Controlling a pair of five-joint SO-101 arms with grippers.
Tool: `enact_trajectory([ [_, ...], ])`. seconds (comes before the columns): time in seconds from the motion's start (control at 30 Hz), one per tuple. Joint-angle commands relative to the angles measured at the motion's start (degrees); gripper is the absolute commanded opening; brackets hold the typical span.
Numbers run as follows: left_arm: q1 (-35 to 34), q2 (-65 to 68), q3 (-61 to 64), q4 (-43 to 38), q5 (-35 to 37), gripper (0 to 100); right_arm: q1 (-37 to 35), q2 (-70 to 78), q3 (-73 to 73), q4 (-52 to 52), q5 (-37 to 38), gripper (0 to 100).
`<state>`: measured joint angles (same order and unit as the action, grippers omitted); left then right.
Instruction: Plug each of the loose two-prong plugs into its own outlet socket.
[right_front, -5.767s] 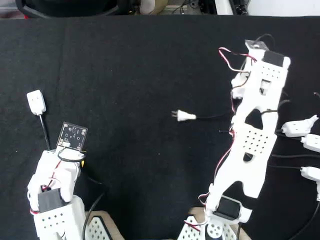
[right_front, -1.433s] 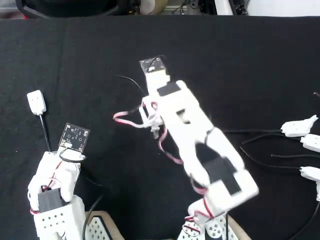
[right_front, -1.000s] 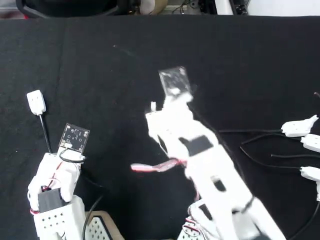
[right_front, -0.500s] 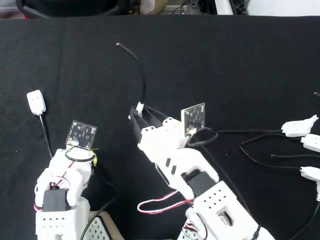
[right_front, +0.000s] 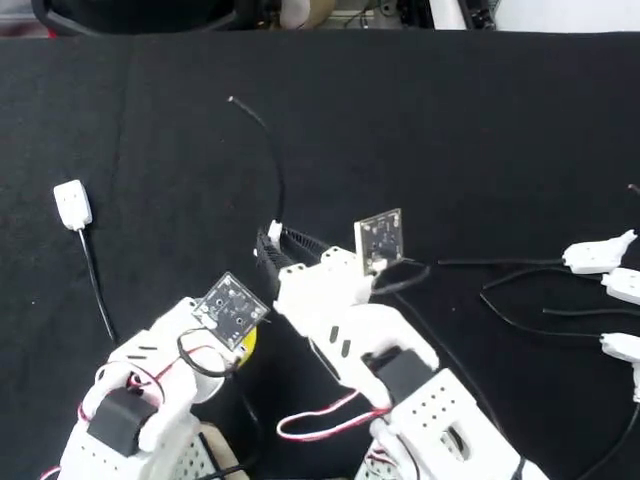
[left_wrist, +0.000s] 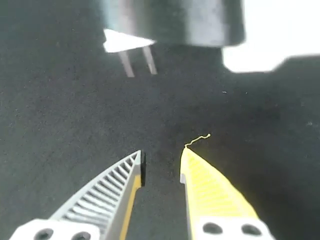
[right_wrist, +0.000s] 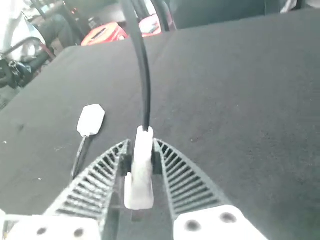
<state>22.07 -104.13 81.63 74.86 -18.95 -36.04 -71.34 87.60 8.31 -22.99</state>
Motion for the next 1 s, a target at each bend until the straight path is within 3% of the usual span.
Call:
enact_trajectory([
  [0.0,1.27,-0.26,-2.86,-0.35,0.53,14,-1.58,-9.63,-0.22,7.82,-0.62,1.1],
  [0.37,0.84,-0.26,-9.89,-2.64,6.42,14,-6.77,-31.87,6.02,17.76,-0.7,1.1],
  [0.57,0.31,-0.26,-10.51,-2.73,6.51,14,-9.76,-33.45,5.85,20.66,-0.62,1.1],
  [0.77,-8.13,-0.26,-10.07,-6.33,8.35,14,-9.85,-33.45,2.86,26.46,-0.62,1.1],
  [0.97,-8.92,-0.26,-10.15,-6.33,8.09,14,-12.22,-33.36,1.63,29.54,1.58,1.1],
])
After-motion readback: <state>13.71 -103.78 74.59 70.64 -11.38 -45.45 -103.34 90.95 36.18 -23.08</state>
